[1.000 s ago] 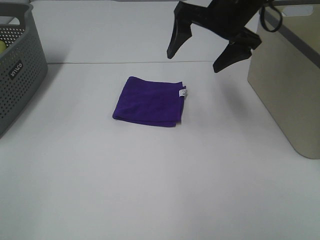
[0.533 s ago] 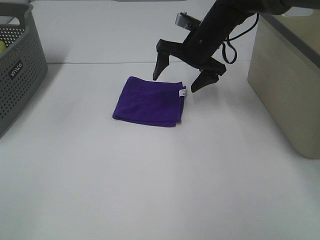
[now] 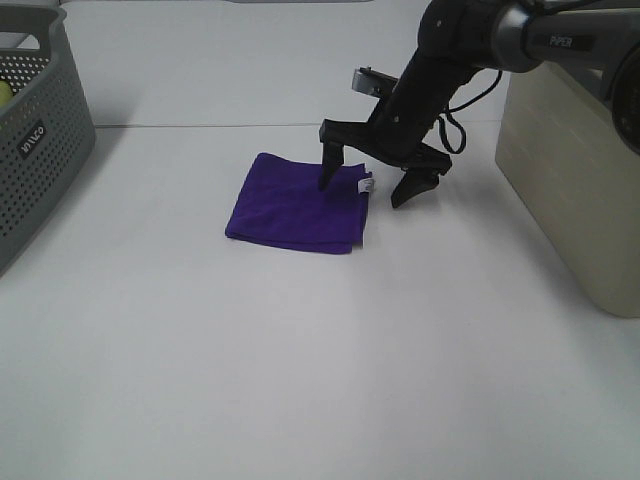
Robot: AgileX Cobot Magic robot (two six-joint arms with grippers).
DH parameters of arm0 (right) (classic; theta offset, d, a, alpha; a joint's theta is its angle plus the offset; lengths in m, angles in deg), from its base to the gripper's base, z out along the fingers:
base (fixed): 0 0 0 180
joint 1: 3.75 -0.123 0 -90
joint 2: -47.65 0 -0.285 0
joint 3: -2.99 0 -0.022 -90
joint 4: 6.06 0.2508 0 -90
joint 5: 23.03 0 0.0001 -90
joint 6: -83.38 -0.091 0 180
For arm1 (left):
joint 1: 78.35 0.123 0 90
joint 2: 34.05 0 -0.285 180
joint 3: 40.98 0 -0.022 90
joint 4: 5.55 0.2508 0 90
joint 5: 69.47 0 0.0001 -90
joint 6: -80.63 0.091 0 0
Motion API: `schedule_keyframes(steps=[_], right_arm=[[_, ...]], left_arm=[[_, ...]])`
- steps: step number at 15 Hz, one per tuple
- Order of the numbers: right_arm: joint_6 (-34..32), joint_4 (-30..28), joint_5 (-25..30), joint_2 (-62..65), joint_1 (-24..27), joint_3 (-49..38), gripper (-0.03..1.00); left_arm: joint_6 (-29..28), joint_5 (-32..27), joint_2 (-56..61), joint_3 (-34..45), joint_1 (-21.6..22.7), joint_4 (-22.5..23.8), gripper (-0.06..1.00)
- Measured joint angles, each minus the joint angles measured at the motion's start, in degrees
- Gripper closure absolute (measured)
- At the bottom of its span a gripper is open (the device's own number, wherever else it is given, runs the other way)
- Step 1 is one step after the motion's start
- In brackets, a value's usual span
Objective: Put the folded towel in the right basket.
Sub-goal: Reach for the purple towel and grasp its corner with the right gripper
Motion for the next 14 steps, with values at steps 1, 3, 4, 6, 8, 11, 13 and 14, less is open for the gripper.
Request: schedule_keyframes(steps=[1, 3, 4, 6, 8, 11, 13, 14], right_arm=[[-0.5, -0.1, -0.1, -0.2, 0.4, 0.0, 0.01], [-0.6, 1.9, -0.2, -0.9, 0.4, 0.1, 0.01], [-0.6, 2.8, -0.2, -1.1, 0.4, 0.2, 0.01], [-0.6, 3.4, -0.3, -1.4, 0.4, 0.6, 0.01], [-0.6, 3.8, -0.5, -1.7, 0.4, 0.6, 0.03], [-0.8, 5.8, -1.4, -3.0, -0.9, 1.3, 0.08], [-0.8, 12.4, -5.1, -5.2, -4.0, 1.9, 0.15], [-0.8, 12.9, -6.2, -5.3, -4.7, 1.9, 0.22]], left_arm=[[0.0, 0.0, 0.0, 0.0, 0.0, 0.0, -0.05], [0.0, 0.0, 0.0, 0.0, 0.0, 0.0, -0.05], [0.0, 0.0, 0.0, 0.0, 0.0, 0.0, -0.05], [0.0, 0.0, 0.0, 0.0, 0.0, 0.0, -0.05], [0.0, 0.0, 0.0, 0.0, 0.0, 0.0, -0.05], [0.0, 0.0, 0.0, 0.0, 0.0, 0.0, -0.05], [0.0, 0.0, 0.0, 0.0, 0.0, 0.0, -0.05], [0.0, 0.0, 0.0, 0.0, 0.0, 0.0, -0.05]])
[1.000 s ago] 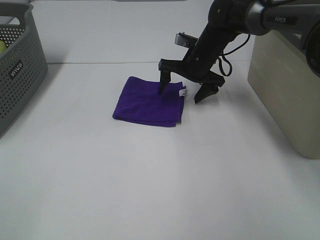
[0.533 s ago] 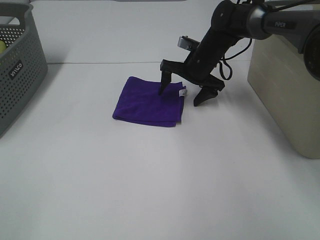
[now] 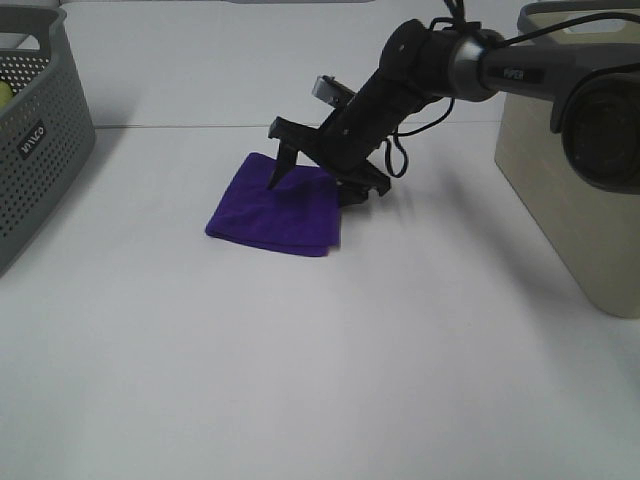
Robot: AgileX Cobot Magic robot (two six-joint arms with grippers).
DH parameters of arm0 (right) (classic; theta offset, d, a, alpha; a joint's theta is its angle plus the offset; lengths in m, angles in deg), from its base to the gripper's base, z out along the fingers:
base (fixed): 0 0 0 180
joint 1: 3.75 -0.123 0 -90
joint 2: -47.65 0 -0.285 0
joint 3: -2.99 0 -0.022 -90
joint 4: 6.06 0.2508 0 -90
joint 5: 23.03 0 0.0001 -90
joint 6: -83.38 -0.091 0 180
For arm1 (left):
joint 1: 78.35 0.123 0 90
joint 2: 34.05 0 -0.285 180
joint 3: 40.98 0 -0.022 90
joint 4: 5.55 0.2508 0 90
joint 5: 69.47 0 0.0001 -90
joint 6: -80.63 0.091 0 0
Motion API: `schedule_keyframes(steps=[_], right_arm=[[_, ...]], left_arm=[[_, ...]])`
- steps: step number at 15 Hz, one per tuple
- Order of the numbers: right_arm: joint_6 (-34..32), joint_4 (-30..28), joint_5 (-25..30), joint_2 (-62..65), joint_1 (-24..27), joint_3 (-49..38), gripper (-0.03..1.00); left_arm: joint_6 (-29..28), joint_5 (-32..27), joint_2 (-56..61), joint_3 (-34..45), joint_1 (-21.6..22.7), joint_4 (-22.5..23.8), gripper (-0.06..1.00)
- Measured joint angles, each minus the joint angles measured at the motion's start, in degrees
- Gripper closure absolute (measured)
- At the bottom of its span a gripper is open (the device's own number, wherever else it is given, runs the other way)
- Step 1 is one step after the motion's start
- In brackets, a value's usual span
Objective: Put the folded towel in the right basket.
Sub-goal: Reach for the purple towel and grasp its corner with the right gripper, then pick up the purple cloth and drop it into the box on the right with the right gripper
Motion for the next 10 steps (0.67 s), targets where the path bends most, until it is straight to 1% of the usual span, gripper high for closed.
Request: schedule_keyframes(steps=[1, 3, 4, 5, 8, 9, 10], right_arm=[[0.0, 0.5, -2.3, -0.5, -1.3, 0.0, 0.36], [-0.1, 0.6, -7.0, -1.5, -3.3, -0.1, 0.8], [-0.1, 0.6, -8.3, -1.8, -3.9, -0.3, 0.92], [-0.1, 0.6, -8.8, -1.8, -4.2, -0.3, 0.95], [0.0, 0.8, -8.8, -1.6, -4.2, -0.3, 0.95], [0.4, 0.0, -8.2, -1.3, -4.2, -0.1, 0.95], [1.1, -1.4, -5.9, -0.8, -4.2, 1.0, 0.95]], left_arm=[[0.0, 0.0, 0.0, 0.0, 0.0, 0.0, -0.05], [0.0, 0.0, 0.0, 0.0, 0.0, 0.0, -0.05], [0.0, 0.0, 0.0, 0.0, 0.0, 0.0, -0.05], [0.0, 0.0, 0.0, 0.0, 0.0, 0.0, -0.05], [0.0, 0.0, 0.0, 0.0, 0.0, 0.0, -0.05], [0.0, 0.0, 0.0, 0.0, 0.0, 0.0, -0.05], [0.0, 0.0, 0.0, 0.0, 0.0, 0.0, -0.05]])
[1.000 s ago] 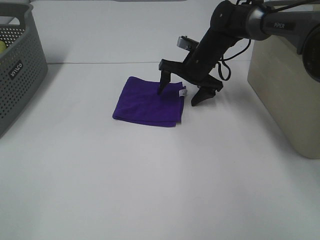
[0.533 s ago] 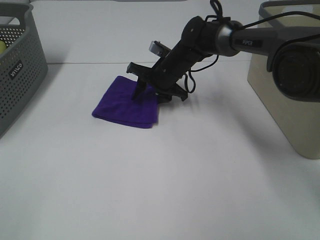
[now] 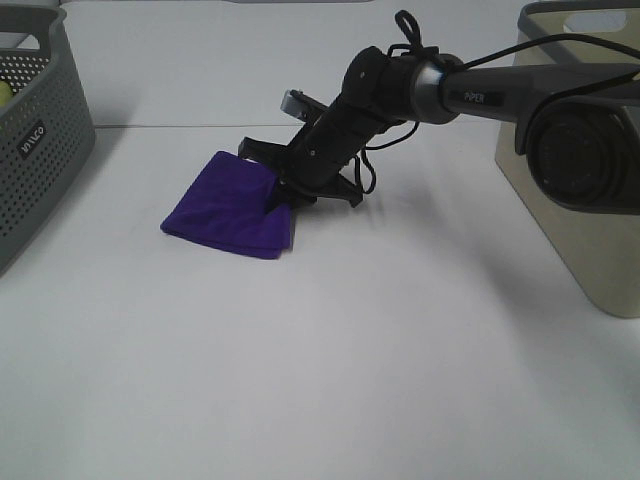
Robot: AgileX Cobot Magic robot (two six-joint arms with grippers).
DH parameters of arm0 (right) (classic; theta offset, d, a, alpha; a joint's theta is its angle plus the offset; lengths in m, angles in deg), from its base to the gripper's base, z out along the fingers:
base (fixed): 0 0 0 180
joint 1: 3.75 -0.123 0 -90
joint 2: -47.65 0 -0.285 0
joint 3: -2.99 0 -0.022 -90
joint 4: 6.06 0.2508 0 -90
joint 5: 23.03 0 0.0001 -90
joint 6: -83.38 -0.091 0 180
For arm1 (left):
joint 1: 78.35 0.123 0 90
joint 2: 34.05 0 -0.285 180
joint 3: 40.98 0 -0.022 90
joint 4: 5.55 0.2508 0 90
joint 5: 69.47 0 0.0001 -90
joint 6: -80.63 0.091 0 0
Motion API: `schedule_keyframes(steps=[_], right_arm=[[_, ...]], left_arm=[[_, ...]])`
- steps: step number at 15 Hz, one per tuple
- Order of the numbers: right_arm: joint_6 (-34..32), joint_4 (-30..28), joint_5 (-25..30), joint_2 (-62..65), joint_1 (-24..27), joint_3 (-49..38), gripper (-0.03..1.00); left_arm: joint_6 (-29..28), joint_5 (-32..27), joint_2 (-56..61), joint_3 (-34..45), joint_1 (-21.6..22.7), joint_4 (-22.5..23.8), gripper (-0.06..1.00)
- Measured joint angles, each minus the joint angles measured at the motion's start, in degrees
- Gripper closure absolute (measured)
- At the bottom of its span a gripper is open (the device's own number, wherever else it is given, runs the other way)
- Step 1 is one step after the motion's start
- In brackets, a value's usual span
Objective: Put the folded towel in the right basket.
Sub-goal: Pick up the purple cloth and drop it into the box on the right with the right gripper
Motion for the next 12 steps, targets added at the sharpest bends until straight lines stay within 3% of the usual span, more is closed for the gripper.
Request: schedule_keyframes(steps=[3, 4, 6, 9, 12], right_arm=[[1.2, -3.2, 9.4, 2.0, 0.0, 7.8, 0.95], [1.4, -4.4, 16.8, 5.3, 0.6, 18.6, 0.95], [1.4, -6.2, 23.6, 8.1, 2.1, 28.8, 0.95], [0.5, -12.3, 25.7, 11.6, 5.3, 37.9, 0.95], [-0.1, -18.6, 26.0, 18.3, 13.6, 39.2, 0.95]], left_arm=[[0.0, 0.0, 0.0, 0.0, 0.0, 0.0, -0.05], [0.0, 0.0, 0.0, 0.0, 0.0, 0.0, -0.05], [0.0, 0.0, 0.0, 0.0, 0.0, 0.0, -0.05], [0.0, 0.0, 0.0, 0.0, 0.0, 0.0, -0.05], [0.0, 0.0, 0.0, 0.0, 0.0, 0.0, -0.05]])
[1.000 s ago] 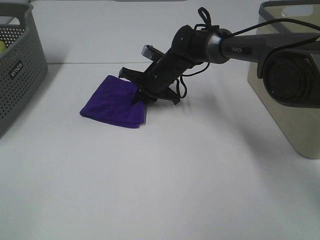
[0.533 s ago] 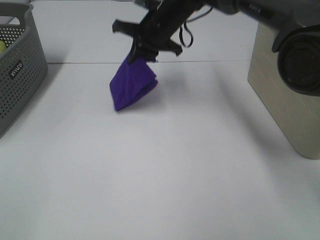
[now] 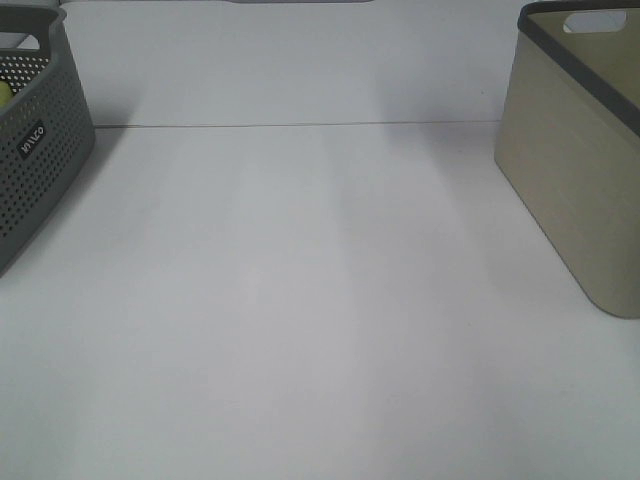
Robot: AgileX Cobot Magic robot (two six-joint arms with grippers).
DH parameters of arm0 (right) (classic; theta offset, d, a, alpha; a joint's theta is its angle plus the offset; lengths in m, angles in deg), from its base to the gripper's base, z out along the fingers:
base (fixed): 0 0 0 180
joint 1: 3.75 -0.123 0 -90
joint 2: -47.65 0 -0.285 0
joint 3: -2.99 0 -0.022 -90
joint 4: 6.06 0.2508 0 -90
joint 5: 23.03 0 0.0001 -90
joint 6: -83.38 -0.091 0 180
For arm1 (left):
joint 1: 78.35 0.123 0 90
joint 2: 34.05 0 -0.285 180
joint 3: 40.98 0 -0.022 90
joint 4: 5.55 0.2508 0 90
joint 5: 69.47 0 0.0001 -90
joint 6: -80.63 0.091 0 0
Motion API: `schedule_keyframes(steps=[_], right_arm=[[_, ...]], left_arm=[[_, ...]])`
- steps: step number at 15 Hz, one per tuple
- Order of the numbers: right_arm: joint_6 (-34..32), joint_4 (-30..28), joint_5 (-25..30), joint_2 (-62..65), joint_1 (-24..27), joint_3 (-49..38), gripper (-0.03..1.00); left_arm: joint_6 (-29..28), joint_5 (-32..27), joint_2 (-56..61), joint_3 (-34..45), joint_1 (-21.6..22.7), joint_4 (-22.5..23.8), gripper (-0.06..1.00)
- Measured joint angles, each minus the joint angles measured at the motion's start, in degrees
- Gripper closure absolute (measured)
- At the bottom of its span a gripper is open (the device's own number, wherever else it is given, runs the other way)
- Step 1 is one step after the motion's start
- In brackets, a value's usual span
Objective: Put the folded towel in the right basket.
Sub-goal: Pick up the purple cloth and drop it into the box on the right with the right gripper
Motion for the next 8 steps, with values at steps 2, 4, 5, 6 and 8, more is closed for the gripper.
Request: schedule_keyframes(steps=[2, 4, 5, 6, 8], right_arm=[[0.2, -1.6, 0.1, 3.6, 6.0, -0.2, 0.95], [0.7, -2.4, 0.1, 8.1, 13.9, -6.1, 0.95], [1.0, -2.7, 0.1, 10.1, 16.7, -10.1, 0.95], [1.6, -3.4, 0.1, 11.5, 19.1, -14.3, 0.95], [2.2, -6.4, 0.2, 12.9, 21.6, -20.7, 0.95]], left_arm=[[0.0, 0.0, 0.0, 0.0, 0.0, 0.0, -0.05], [0.0, 0.0, 0.0, 0.0, 0.0, 0.0, -0.05], [0.0, 0.0, 0.0, 0.0, 0.0, 0.0, -0.05], [0.0, 0.0, 0.0, 0.0, 0.0, 0.0, -0.05], [0.0, 0.0, 0.0, 0.0, 0.0, 0.0, -0.05]])
